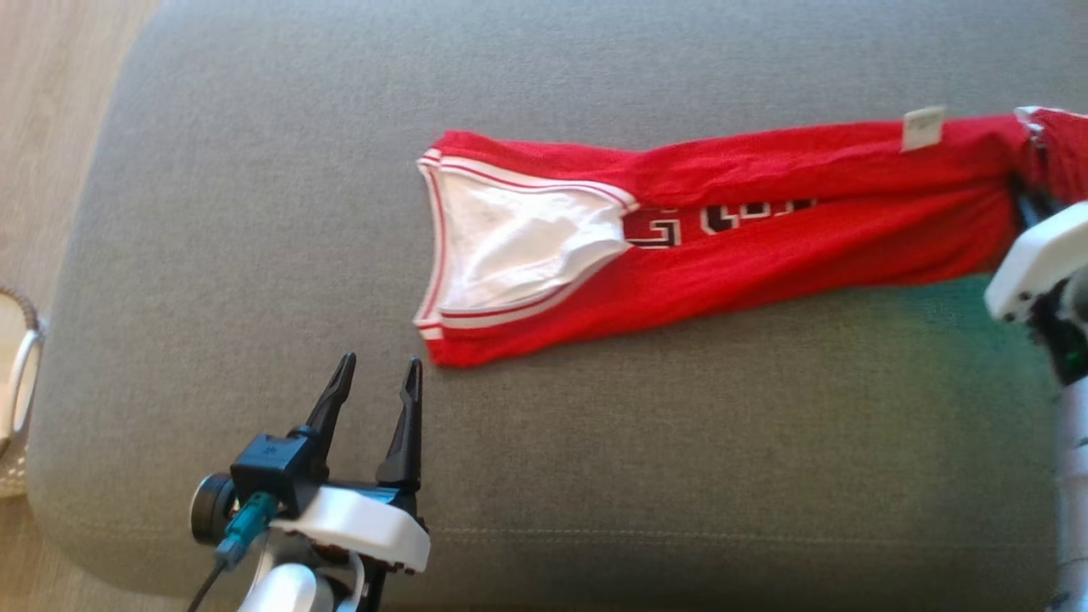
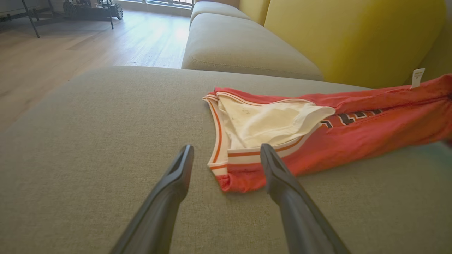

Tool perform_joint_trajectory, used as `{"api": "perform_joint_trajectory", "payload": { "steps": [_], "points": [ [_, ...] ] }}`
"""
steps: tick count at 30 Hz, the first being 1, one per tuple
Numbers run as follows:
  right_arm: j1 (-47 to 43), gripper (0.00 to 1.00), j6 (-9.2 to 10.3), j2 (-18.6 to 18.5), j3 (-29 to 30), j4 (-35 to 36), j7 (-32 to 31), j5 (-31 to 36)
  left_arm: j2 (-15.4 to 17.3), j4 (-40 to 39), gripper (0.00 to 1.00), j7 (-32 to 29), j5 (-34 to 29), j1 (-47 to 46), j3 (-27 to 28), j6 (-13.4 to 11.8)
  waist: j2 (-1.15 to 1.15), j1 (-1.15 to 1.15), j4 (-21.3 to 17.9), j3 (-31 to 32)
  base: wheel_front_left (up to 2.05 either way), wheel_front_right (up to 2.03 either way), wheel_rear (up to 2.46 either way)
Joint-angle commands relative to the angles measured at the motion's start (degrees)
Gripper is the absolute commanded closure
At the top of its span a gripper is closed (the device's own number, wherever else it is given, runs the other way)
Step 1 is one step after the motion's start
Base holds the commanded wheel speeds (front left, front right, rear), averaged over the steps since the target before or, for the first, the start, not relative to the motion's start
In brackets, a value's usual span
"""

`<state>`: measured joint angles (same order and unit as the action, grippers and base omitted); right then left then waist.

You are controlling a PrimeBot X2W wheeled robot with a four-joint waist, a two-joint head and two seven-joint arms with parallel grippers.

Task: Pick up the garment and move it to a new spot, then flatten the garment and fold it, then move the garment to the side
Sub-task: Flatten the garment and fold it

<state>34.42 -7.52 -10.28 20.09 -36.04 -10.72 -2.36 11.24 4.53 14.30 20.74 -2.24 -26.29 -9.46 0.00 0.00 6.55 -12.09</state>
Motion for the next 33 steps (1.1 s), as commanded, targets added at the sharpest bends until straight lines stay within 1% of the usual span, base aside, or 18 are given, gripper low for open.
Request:
{"api": "perform_joint_trajectory", "payload": {
  "steps": [1, 7, 10, 13, 21, 25, 28, 33],
  "points": [
    [1.72, 1.00, 0.03, -2.39, -1.61, 4.38, -0.98, -0.78, -0.06, -1.30, 0.00, 0.70, -0.81, -0.47, 2.64, 0.47, 0.00, 0.00, -0.96, 0.72, 0.00, 0.00, 0.00],
    [2.28, 1.00, 0.03, -7.44, -2.60, 11.10, -5.96, -1.01, -0.56, -0.88, 0.00, 0.70, -1.50, -0.03, 3.21, 1.20, 0.00, 0.00, -2.13, 1.44, 0.00, 0.00, 0.00],
    [2.87, 1.00, 0.03, -8.05, -4.39, 13.55, -8.28, -1.60, -0.81, -0.44, 0.00, 0.70, -1.72, 0.02, 3.26, 1.64, 0.00, 0.00, -2.45, 1.59, 0.00, 0.00, 0.00],
    [3.13, 1.00, 0.03, -7.46, -8.06, 15.85, -10.82, -2.91, -1.14, 0.13, 0.00, 0.70, -1.90, -0.06, 3.23, 2.03, 0.00, 0.00, -2.51, 1.86, 0.00, 0.00, 0.00],
    [2.08, 1.00, 0.03, -4.36, -19.57, 24.11, -16.32, -6.82, -2.35, 1.71, 0.00, 0.70, -2.12, 0.08, 3.02, 2.99, 0.00, 0.00, -0.88, 3.55, 0.00, 0.00, 0.00],
    [2.17, 1.00, 0.03, -1.18, -25.06, 26.69, -17.88, -8.23, -2.92, 1.96, 0.00, 0.70, -2.22, 0.61, 3.23, 3.36, 0.00, 0.00, 0.15, 4.06, 0.00, 0.00, 0.00],
    [2.57, 1.00, 0.03, 2.44, -28.41, 26.16, -18.08, -9.07, -3.39, 2.39, 0.00, 0.70, -2.43, 0.61, 2.97, 3.90, 0.00, 0.00, 1.28, 4.25, 0.00, 0.00, 0.00],
    [3.73, 1.00, 0.03, 5.63, -31.91, 21.35, -16.51, -7.69, -4.23, 2.58, 0.00, 0.70, -2.84, 0.15, 2.93, 4.46, 0.00, 0.00, 4.02, 4.26, 0.00, 0.00, 0.00]
  ]
}}
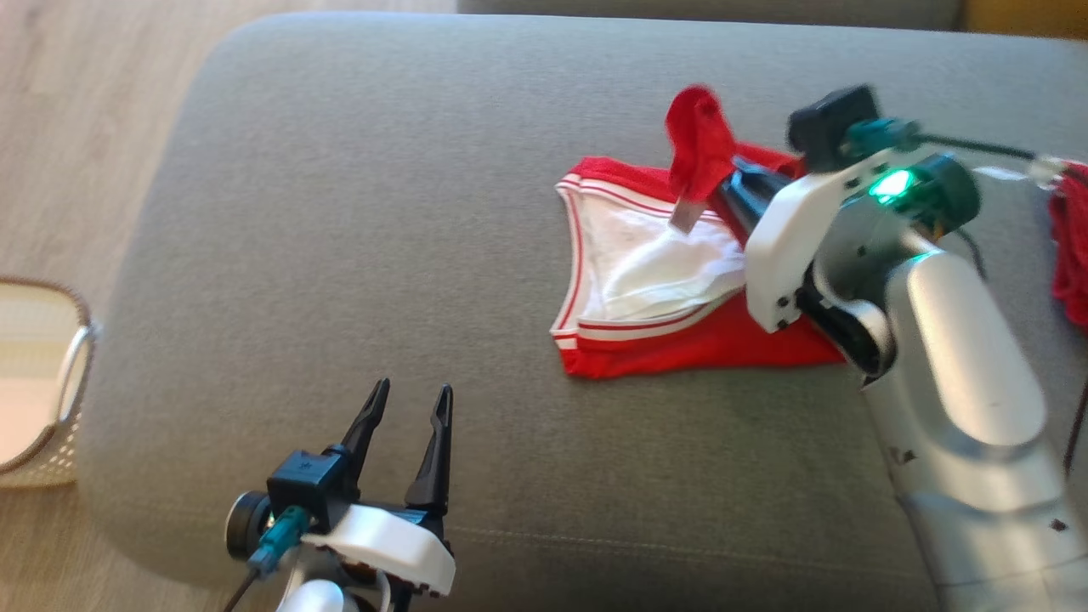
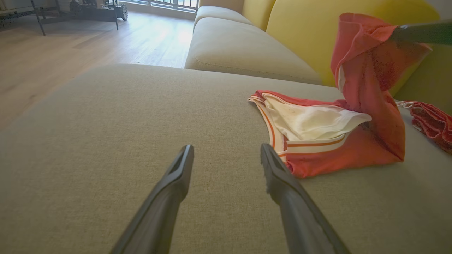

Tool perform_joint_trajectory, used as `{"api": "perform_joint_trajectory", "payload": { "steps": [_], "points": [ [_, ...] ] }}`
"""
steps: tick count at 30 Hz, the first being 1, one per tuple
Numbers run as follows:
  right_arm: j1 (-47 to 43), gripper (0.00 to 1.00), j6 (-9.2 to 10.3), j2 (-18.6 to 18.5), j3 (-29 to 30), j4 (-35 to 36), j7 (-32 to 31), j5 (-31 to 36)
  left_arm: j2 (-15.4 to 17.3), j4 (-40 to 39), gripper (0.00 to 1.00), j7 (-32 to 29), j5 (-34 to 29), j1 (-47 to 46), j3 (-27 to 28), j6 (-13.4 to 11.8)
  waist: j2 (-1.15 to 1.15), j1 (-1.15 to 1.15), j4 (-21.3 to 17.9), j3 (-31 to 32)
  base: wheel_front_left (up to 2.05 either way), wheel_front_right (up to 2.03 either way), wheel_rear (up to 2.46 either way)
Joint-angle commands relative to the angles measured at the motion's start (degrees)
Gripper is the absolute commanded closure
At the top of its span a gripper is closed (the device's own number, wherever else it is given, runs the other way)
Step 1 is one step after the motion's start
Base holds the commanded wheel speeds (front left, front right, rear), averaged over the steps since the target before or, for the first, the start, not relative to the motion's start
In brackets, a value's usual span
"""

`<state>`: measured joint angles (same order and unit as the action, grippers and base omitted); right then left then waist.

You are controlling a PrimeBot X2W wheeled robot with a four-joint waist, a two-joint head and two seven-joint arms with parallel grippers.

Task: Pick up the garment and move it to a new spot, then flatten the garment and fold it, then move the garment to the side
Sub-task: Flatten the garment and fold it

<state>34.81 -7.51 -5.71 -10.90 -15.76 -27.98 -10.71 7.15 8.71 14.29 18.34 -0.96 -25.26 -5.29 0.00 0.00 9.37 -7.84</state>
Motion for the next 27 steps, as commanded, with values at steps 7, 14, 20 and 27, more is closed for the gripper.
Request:
{"api": "perform_joint_trajectory", "payload": {
  "steps": [7, 14, 20, 27],
  "points": [
    [5.20, 1.00, 0.02, 2.60, -2.15, -8.11, 3.69, 1.10, -1.14, -1.22, 0.00, 0.71, -0.64, -0.56, 2.48, 0.93, 0.00, 0.00, 4.56, -0.57, 0.00, 0.00, 0.00],
    [6.41, 1.00, 0.02, 2.81, -4.69, -15.62, 7.44, -3.39, -2.08, -0.31, 0.00, 0.71, -1.19, -0.60, 2.24, 1.91, 0.00, 0.00, 6.49, -0.34, 0.00, 0.00, 0.00],
    [7.55, 0.31, 0.02, 2.82, -6.97, -19.71, 10.56, -6.91, -2.44, -0.16, 0.00, 0.71, -1.60, -0.62, 2.49, 2.23, 0.00, 0.00, 6.99, -0.41, 0.00, 0.00, 0.00],
    [8.00, 0.00, 0.02, 2.82, -9.12, -19.37, 16.21, -13.08, -2.71, -0.25, 0.00, 0.71, -2.05, 0.04, 3.51, 2.09, 0.00, 0.00, 5.61, -0.24, 0.00, 0.00, 0.00]
  ]
}}
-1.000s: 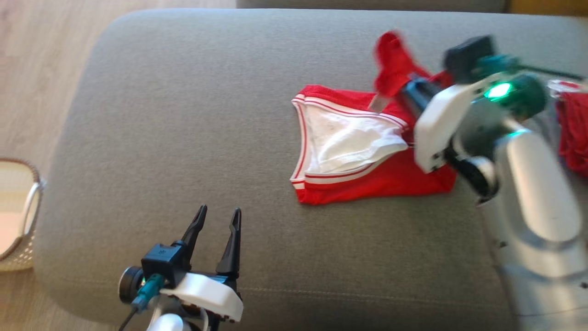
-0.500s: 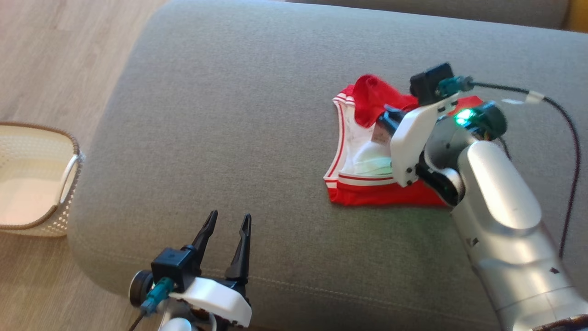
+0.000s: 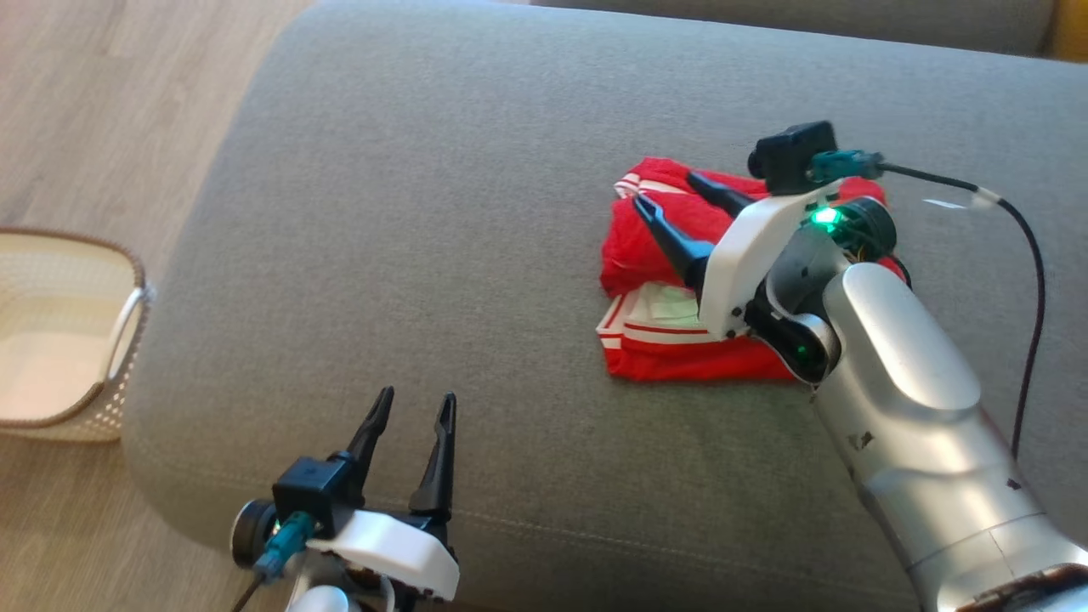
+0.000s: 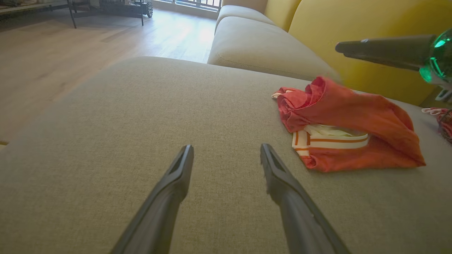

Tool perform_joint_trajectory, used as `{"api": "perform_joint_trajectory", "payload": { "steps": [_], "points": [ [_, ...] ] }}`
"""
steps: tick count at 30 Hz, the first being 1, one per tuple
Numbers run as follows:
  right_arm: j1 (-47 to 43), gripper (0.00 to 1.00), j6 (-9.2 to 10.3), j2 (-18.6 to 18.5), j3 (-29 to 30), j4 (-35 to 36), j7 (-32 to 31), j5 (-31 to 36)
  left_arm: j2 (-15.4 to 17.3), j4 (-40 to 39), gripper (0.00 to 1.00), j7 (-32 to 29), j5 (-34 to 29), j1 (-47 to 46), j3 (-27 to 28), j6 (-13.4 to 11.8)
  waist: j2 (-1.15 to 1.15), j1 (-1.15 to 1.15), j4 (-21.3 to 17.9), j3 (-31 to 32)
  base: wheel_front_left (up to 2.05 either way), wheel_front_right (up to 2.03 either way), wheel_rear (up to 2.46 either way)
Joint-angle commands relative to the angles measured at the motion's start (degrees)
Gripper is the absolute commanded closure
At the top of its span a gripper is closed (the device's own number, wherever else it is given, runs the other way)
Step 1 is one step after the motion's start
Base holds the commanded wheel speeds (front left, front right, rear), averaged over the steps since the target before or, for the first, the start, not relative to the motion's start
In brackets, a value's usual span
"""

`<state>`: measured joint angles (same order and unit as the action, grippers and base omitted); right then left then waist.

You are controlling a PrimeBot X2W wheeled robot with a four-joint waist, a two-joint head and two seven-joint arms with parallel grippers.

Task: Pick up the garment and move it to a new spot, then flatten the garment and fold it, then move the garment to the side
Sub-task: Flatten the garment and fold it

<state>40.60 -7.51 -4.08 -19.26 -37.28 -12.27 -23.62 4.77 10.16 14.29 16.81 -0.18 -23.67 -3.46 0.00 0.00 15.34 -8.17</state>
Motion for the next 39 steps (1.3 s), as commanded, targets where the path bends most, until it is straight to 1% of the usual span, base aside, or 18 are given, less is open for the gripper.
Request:
{"api": "perform_joint_trajectory", "payload": {
  "steps": [1, 5, 9, 12, 15, 18, 19, 20, 21, 24, 28, 31, 35, 36, 37, 38, 39],
  "points": [
    [2.17, 0.00, 0.02, 1.20, -0.82, 2.73, 1.39, -0.88, -0.33, -1.76, 0.00, 0.71, -0.63, -0.61, 2.13, 0.19, 0.00, 0.00, -0.83, 0.16, 0.00, 0.00, 0.00],
    [1.78, 0.00, 0.02, 1.20, 0.95, 5.08, 4.65, -0.39, -0.24, -2.19, 0.00, 0.71, -1.10, -0.40, 2.75, 0.14, 0.00, 0.00, -2.85, 0.34, 0.00, 0.00, 0.00],
    [0.22, 0.00, 0.02, 1.02, 5.48, 7.83, 6.40, 4.96, -0.11, -2.89, 0.00, 0.71, -1.58, -0.21, 3.40, 0.04, 0.00, 0.00, -4.72, 0.28, 0.00, 0.00, 0.00],
    [-2.38, 0.00, 0.02, -0.33, 8.90, 10.64, 6.33, 7.45, -0.07, -3.31, 0.00, 0.71, -1.87, -0.14, 3.71, 0.10, 0.00, 0.00, -5.56, 0.09, 0.00, 0.00, 0.00],
    [-5.79, 0.00, 0.02, -2.47, 11.79, 13.45, 5.54, 8.73, -0.08, -3.63, 0.00, 0.71, -2.11, -0.21, 4.00, 0.19, 0.00, 0.00, -6.05, -0.16, 0.00, 0.00, 0.00],
    [-8.83, 0.00, 0.02, -4.71, 13.54, 15.67, 4.60, 9.90, -0.12, -3.89, 0.00, 0.71, -2.27, -0.20, 4.30, 0.32, 0.00, 0.00, -6.39, -0.31, 0.00, 0.00, 0.00],
    [-9.55, 0.11, 0.02, -5.36, 13.75, 16.21, 4.31, 10.12, -0.14, -3.94, 0.00, 0.71, -2.31, -0.20, 4.37, 0.39, 0.00, 0.00, -6.46, -0.34, 0.00, 0.00, 0.00],
    [-10.12, 0.58, 0.02, -6.01, 13.79, 16.66, 3.99, 10.42, -0.16, -3.96, 0.00, 0.71, -2.35, -0.19, 4.42, 0.49, 0.00, 0.00, -6.49, -0.39, 0.00, 0.00, 0.00],
    [-10.47, 1.00, 0.02, -6.60, 13.67, 17.00, 3.77, 10.68, -0.18, -3.96, 0.00, 0.71, -2.39, -0.22, 4.46, 0.57, 0.00, 0.00, -6.50, -0.45, 0.00, 0.00, 0.00],
    [-10.38, 1.00, 0.02, -8.34, 12.34, 16.88, 3.12, 11.83, -0.29, -3.91, 0.00, 0.71, -2.50, -0.51, 4.39, 0.94, 0.00, 0.00, -6.19, -0.80, 0.00, 0.00, 0.00],
    [-7.70, 1.00, 0.02, -10.70, 9.35, 14.16, 2.71, 13.44, -0.53, -3.62, 0.00, 0.71, -2.62, -1.14, 3.84, 1.56, 0.00, 0.00, -4.80, -1.60, 0.00, 0.00, 0.00],
    [-4.31, 1.00, 0.02, -13.26, 5.75, 10.59, 2.62, 14.42, -0.74, -3.28, 0.00, 0.71, -2.59, -1.52, 3.35, 1.96, 0.00, 0.00, -3.13, -2.40, 0.00, 0.00, 0.00],
    [0.27, 1.00, 0.02, -16.44, 0.46, 4.42, 2.18, 13.36, -1.08, -2.90, 0.00, 0.71, -2.31, -1.89, 2.72, 2.25, 0.00, 0.00, -0.83, -3.52, 0.00, 0.00, 0.00],
    [0.27, 1.00, 0.02, -16.44, 0.46, 4.42, 2.18, 13.36, -1.08, -2.90, 0.00, 0.71, -2.31, -1.89, 2.72, 2.25, 0.00, 0.00, -0.83, -3.52, 0.00, 0.00, 0.00],
    [1.24, 1.00, 0.02, -17.08, -0.66, 2.80, 2.02, 12.78, -1.17, -2.83, 0.00, 0.71, -2.24, -1.93, 2.49, 2.30, 0.00, 0.00, -0.31, -3.77, 0.00, 0.00, 0.00],
    [2.83, 1.00, 0.02, -18.09, -3.25, -0.23, 1.57, 11.30, -1.33, -2.67, 0.00, 0.71, -2.08, -1.99, 1.99, 2.42, 0.00, 0.00, 0.63, -4.18, 0.00, 0.00, 0.00],
    [3.42, 1.00, 0.02, -18.29, -4.62, -1.55, 1.22, 10.21, -1.39, -2.60, 0.00, 0.71, -2.00, -1.98, 1.80, 2.43, 0.00, 0.00, 0.97, -4.33, 0.00, 0.00, 0.00]
  ]
}}
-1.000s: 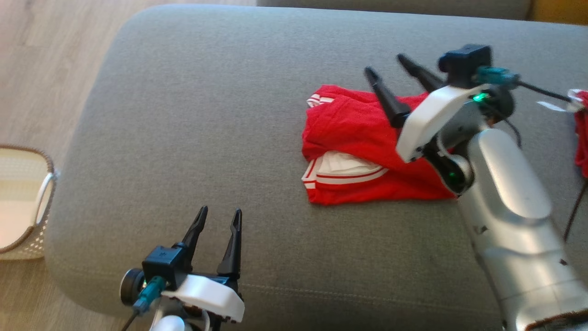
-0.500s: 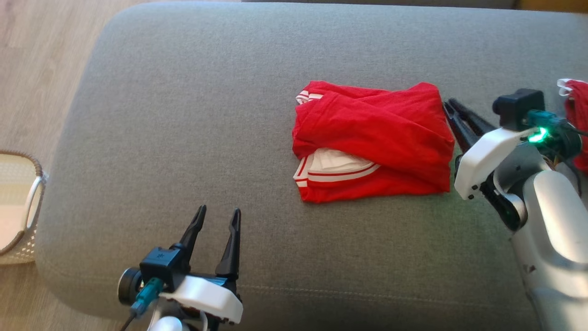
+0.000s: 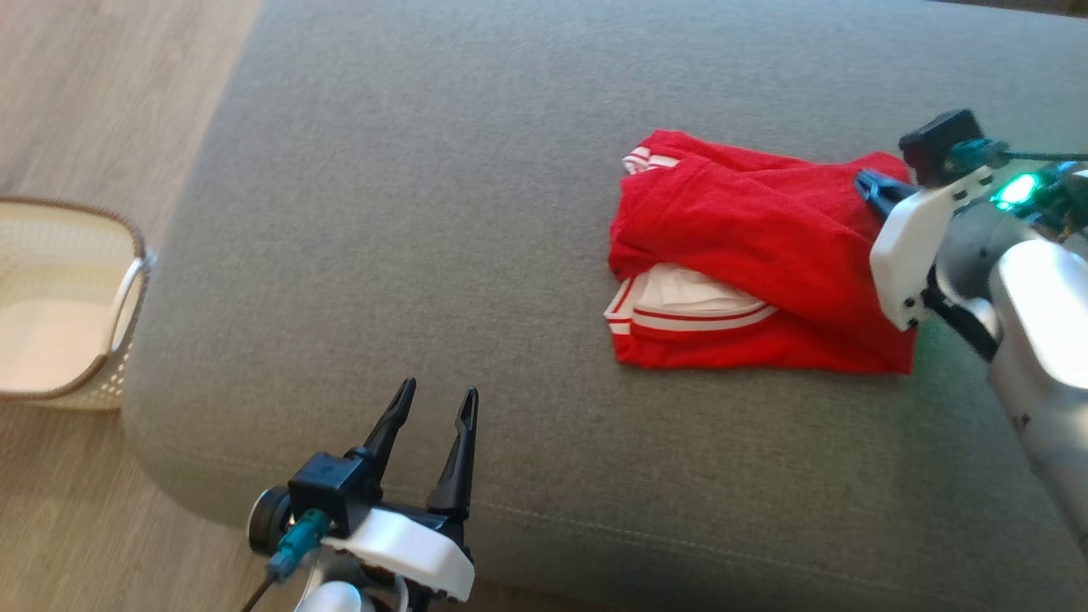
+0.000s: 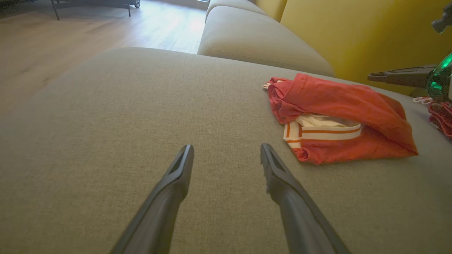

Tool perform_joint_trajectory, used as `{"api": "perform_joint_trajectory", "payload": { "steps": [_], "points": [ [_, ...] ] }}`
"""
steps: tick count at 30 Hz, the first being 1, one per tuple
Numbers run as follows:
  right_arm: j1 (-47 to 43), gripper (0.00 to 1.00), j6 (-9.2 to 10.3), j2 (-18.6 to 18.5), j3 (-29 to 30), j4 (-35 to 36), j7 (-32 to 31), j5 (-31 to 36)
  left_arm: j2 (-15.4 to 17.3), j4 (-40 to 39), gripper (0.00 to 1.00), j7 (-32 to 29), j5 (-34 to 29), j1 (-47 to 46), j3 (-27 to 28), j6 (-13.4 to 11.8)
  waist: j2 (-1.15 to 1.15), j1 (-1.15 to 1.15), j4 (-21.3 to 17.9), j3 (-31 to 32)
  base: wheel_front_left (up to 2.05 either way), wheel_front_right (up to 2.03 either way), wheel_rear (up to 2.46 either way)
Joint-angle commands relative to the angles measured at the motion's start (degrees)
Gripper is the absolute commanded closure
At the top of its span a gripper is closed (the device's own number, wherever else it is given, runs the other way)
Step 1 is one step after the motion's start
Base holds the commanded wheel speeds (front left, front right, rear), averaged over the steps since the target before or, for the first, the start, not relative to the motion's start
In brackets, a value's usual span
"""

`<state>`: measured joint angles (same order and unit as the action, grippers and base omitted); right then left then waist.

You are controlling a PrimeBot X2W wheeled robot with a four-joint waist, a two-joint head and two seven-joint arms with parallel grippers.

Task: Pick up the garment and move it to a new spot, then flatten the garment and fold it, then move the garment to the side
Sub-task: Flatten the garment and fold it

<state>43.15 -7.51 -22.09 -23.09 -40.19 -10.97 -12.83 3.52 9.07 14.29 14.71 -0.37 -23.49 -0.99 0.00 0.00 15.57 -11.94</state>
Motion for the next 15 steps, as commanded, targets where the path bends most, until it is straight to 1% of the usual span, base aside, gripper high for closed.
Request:
{"api": "perform_joint_trajectory", "payload": {
  "steps": [1, 4, 7, 11, 15],
  "points": [
    [1.33, 1.00, 0.02, -0.31, -2.13, 0.27, -0.39, -1.99, -0.20, -1.47, 0.00, 0.71, 0.18, -1.80, 1.48, -0.05, 0.00, 0.00, 1.01, -0.72, 0.00, 0.00, 0.00],
    [2.16, 1.00, 0.02, -0.17, -6.18, -1.72, -1.48, -6.17, -0.32, -1.48, 0.00, 0.71, 0.32, -1.74, 1.34, -0.19, 0.00, 0.00, 1.37, -1.09, 0.00, 0.00, 0.00],
    [2.25, 1.00, 0.02, 0.10, -9.84, -1.69, -1.67, -10.95, -0.40, -1.48, 0.00, 0.71, 0.25, -1.73, 1.27, -0.29, 0.00, 0.00, 1.26, -1.23, 0.00, 0.00, 0.00],
    [1.87, 1.00, 0.02, 0.09, -14.60, 0.82, -1.91, -17.15, -0.45, -1.45, 0.00, 0.71, -0.04, -1.79, 1.51, -0.45, 0.00, 0.00, 0.09, -0.99, 0.00, 0.00, 0.00],
    [0.94, 1.00, 0.02, -1.32, -19.71, 5.06, -3.70, -22.73, -0.47, -1.30, 0.00, 0.71, -0.44, -1.73, 1.83, -0.41, 0.00, 0.00, -1.48, -0.63, 0.00, 0.00, 0.00]
  ]
}}
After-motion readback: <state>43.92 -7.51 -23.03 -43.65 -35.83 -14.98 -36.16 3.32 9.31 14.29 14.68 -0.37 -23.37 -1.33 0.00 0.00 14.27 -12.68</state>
